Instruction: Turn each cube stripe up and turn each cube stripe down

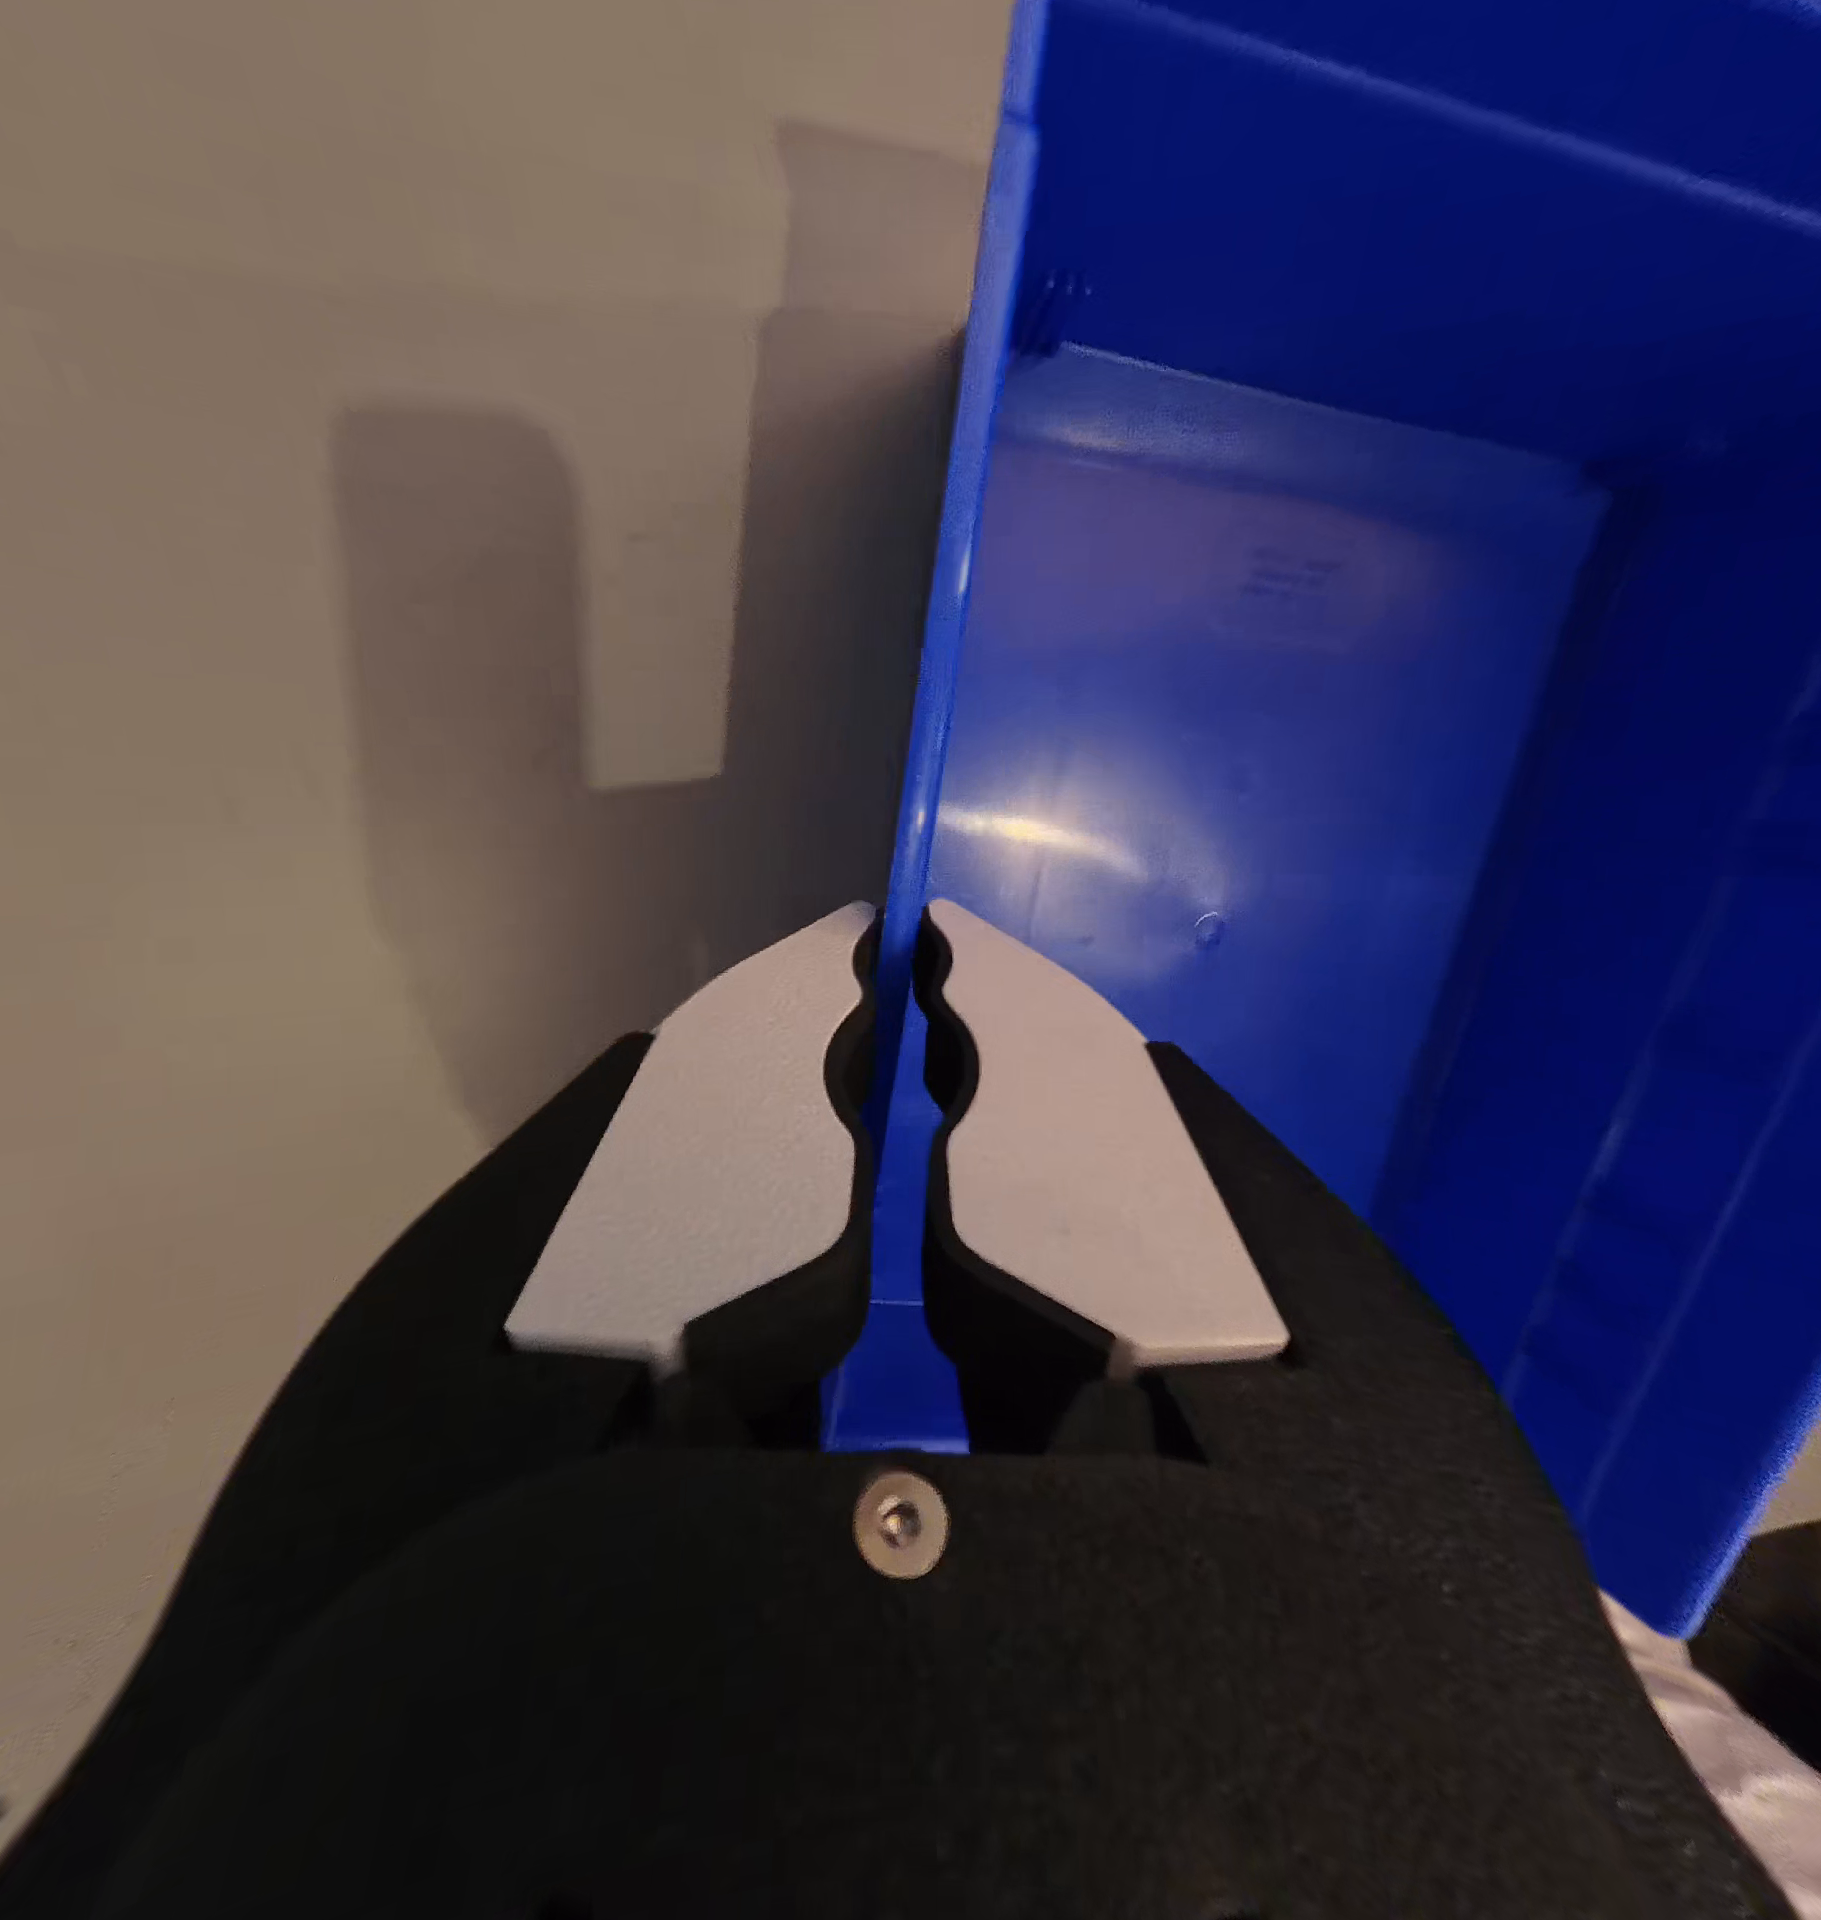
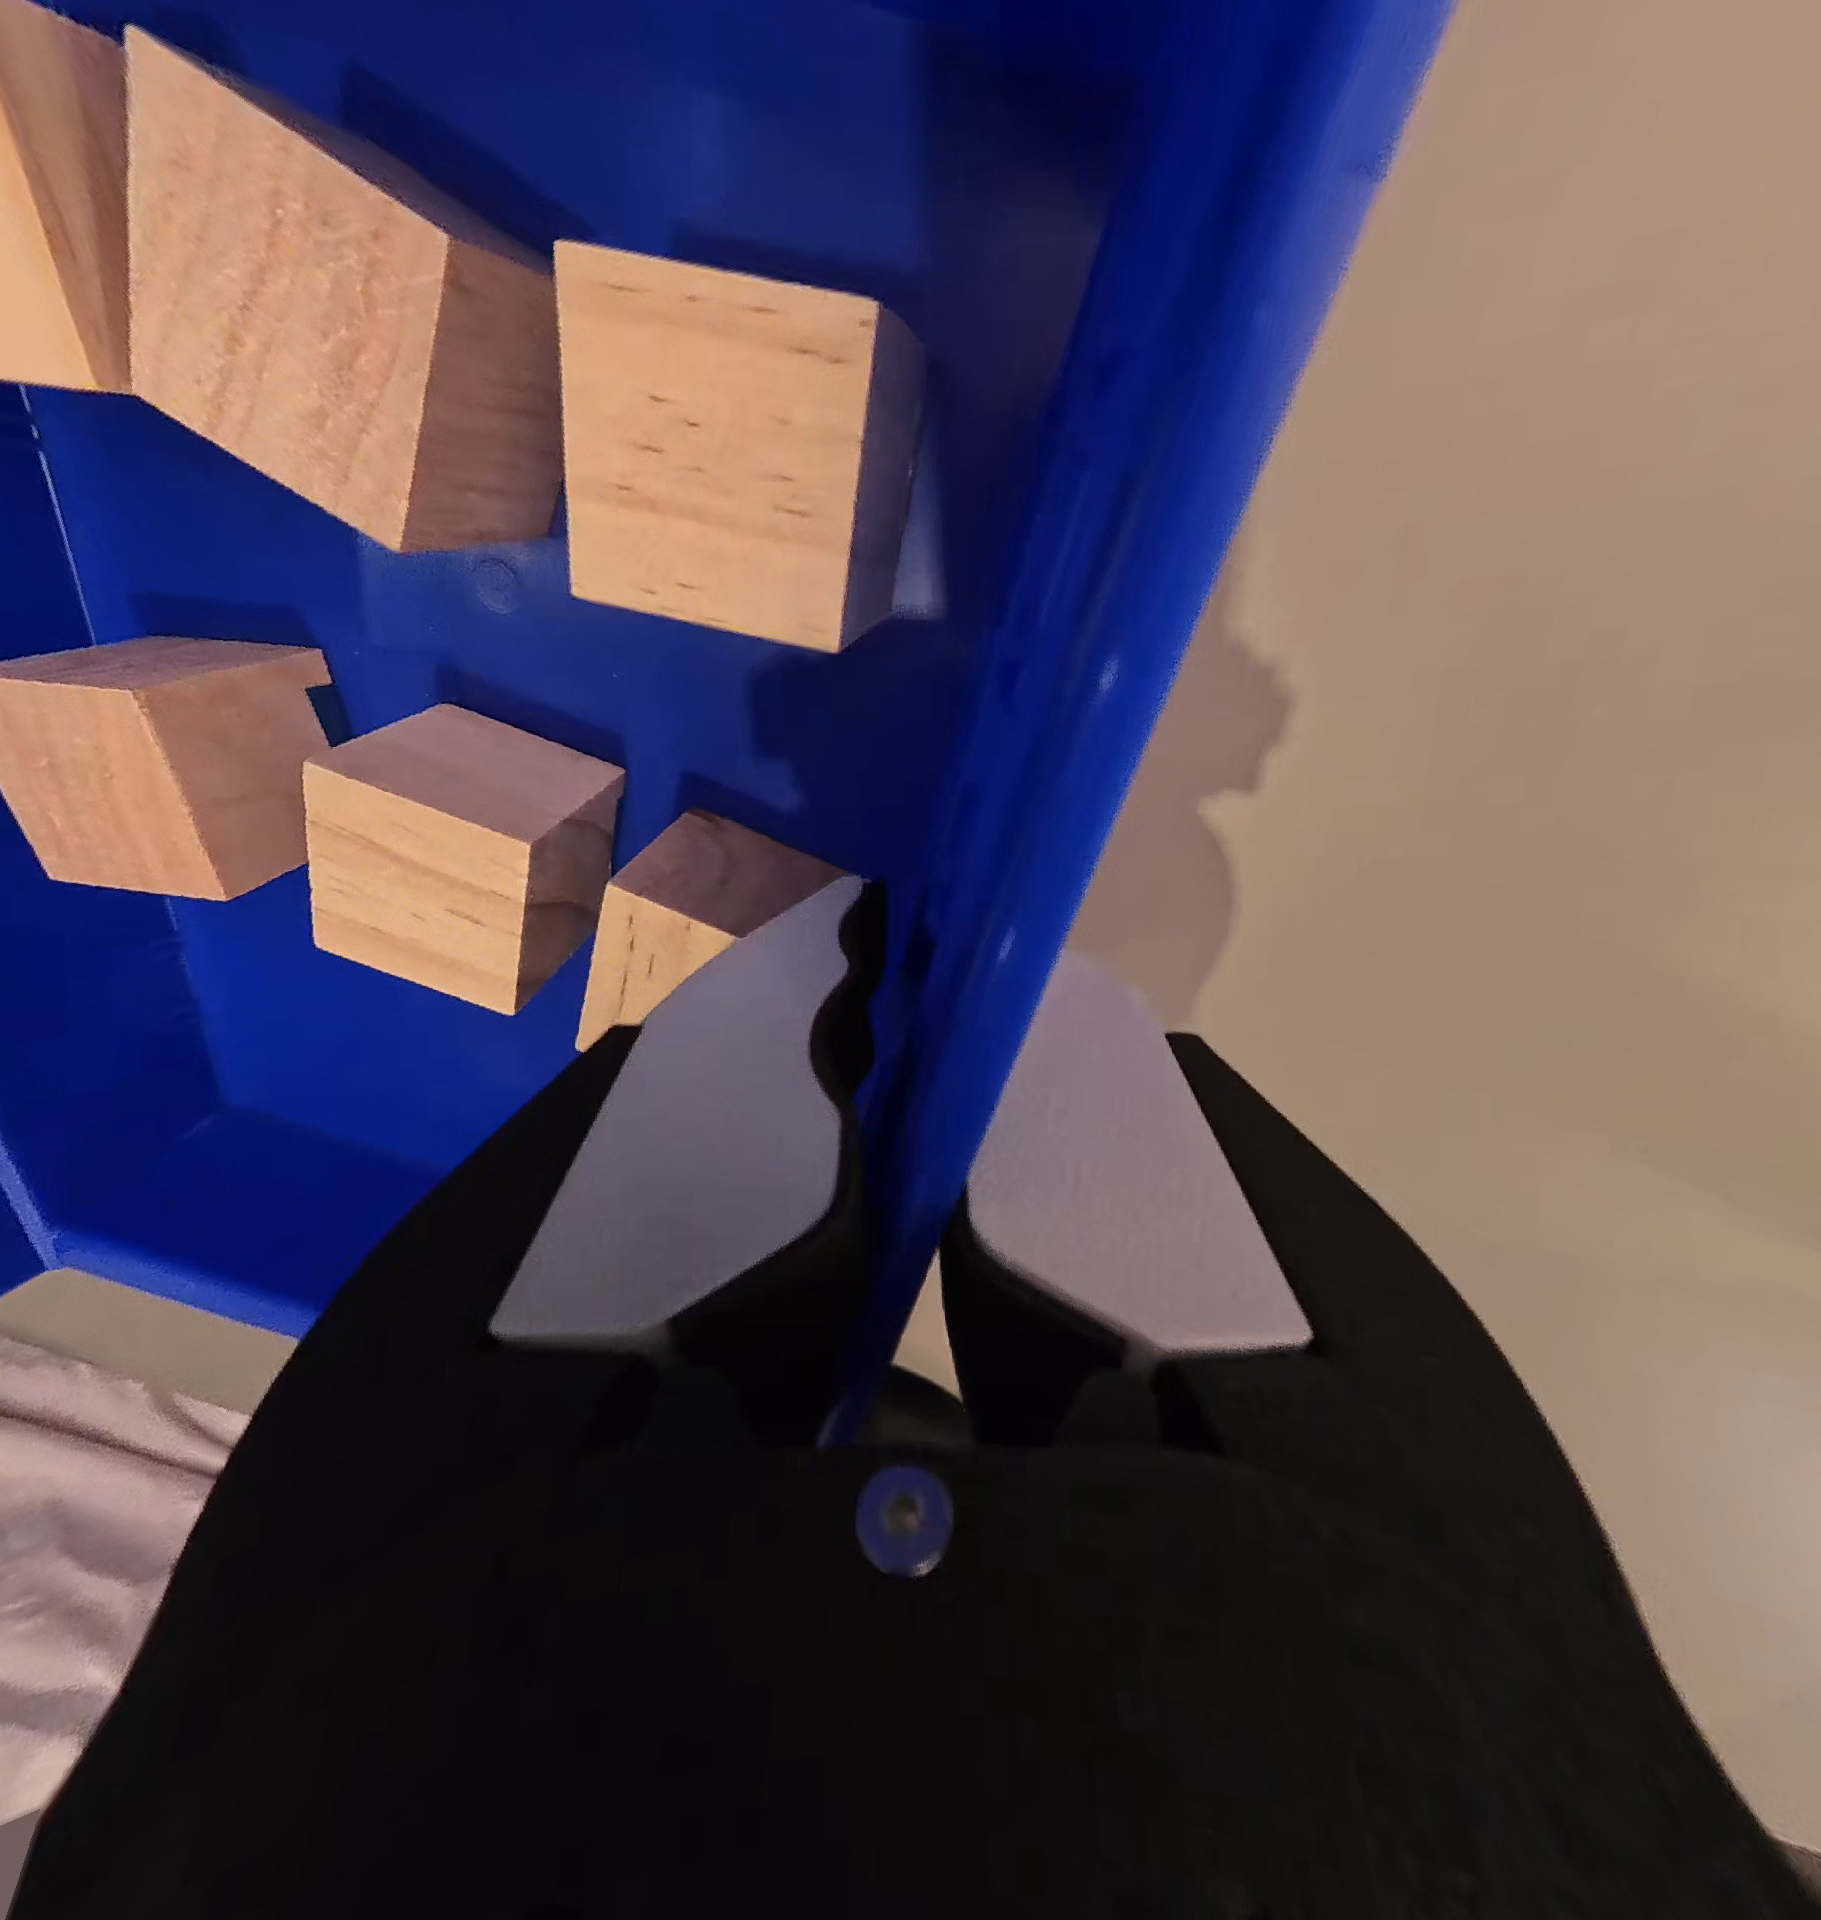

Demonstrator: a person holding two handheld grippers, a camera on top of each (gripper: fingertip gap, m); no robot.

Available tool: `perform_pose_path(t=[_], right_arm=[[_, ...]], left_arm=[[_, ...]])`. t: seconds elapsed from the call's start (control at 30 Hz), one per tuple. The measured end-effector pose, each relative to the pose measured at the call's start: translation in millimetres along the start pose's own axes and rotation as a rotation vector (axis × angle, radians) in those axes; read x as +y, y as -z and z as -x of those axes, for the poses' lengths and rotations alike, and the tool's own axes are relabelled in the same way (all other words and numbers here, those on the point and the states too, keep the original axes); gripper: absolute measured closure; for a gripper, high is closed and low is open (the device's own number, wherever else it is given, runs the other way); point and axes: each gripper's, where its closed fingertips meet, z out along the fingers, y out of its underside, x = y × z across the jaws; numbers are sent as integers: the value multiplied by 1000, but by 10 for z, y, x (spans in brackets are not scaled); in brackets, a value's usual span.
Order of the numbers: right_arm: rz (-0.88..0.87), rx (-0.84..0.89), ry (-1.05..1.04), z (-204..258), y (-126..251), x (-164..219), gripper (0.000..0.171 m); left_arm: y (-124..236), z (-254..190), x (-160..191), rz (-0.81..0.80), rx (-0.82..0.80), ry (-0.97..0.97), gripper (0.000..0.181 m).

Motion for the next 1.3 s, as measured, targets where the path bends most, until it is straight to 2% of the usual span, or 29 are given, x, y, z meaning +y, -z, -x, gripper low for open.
perform_pose_path(t=[0.13,0.63,0.83,1.03,1.3], right_arm=[[25,27,2,-54,2,-29,162],[-7,4,6,-141,3,-188,166],[38,1,21,-138,2,-156,165],[109,-10,58,-139,-51,-123,164],[108,24,106,-157,-51,-131,166]], left_arm=[[-45,-125,-89,-42,81,69,176],[-169,-274,-420,-99,52,99,176],[-180,-253,-496,-134,87,199,175],[-165,-295,-438,-156,82,255,173],[-142,-464,-281,-156,114,230,173]])
